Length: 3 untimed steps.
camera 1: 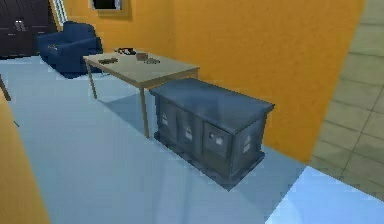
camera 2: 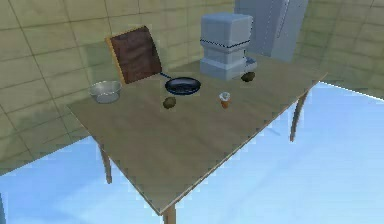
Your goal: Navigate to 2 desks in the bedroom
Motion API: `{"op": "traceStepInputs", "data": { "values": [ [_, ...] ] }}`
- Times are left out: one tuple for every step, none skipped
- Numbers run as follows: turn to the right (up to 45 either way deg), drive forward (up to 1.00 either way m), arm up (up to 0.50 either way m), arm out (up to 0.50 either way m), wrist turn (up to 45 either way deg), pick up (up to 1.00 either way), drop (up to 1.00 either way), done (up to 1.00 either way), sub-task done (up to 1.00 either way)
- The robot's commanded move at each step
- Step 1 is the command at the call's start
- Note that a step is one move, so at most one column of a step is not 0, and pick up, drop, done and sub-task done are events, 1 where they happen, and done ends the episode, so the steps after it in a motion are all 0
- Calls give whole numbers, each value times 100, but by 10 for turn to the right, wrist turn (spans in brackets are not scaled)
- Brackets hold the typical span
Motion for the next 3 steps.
{"op": "traceStepInputs", "data": {
  "values": [
    [-120, 0, 0, 0, 0, 0, 0, 0, 0],
    [0, 30, 0, 0, 0, 0, 0, 0, 0],
    [-300, 0, 0, 0, 0, 0, 0, 0, 0]
  ]
}}
